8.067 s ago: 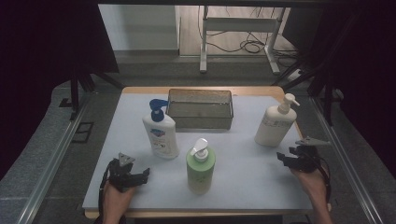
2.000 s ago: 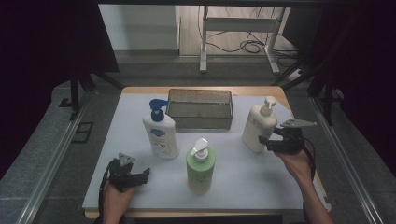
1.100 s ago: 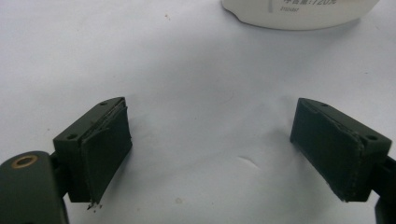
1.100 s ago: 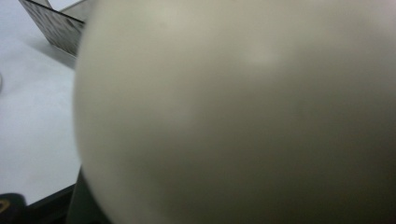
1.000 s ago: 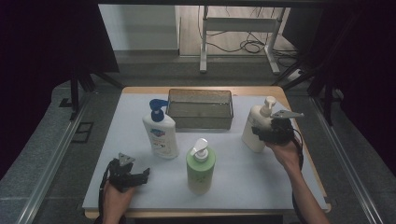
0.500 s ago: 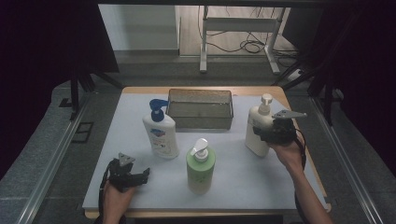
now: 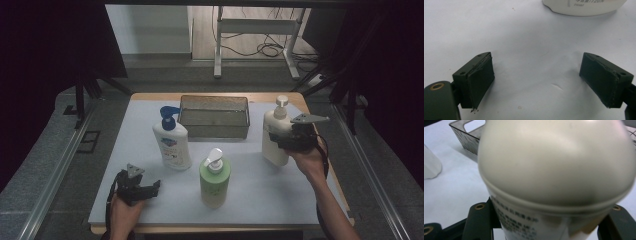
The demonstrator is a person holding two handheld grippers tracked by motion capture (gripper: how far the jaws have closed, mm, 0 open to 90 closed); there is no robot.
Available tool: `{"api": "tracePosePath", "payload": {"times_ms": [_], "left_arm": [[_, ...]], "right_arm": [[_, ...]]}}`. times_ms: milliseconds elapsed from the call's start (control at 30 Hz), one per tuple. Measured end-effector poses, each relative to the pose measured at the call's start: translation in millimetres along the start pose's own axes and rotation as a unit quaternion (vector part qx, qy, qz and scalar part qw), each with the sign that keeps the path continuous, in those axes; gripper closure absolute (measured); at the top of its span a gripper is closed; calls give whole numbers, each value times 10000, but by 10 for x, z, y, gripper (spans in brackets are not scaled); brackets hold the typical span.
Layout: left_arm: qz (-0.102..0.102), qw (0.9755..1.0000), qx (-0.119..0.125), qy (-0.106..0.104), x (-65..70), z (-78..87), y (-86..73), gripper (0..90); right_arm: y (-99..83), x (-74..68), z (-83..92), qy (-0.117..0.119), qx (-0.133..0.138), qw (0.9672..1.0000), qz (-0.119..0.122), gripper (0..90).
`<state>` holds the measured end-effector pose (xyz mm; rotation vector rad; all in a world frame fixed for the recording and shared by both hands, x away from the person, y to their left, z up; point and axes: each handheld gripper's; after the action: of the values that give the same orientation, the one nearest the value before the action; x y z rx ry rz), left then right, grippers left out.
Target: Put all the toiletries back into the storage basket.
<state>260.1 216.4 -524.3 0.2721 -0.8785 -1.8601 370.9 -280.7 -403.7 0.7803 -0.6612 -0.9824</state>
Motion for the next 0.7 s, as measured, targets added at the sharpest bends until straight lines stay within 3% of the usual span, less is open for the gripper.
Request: {"api": "tracePosePath", "payload": {"times_ms": [700], "left_arm": [[-2,10000,2,0,0,0,0,116]], "right_arm": [[445,-201,82,213,272,9993,131,391]]}}
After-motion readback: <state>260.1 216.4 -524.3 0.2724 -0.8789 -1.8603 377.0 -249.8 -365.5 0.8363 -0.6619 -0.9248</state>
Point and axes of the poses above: each handheld gripper's, and its own axes: z roughly backward along the jaws, y roughly out of its top, x roughly to its right, and after that the axes turned 13 degrees about -y, right-handed
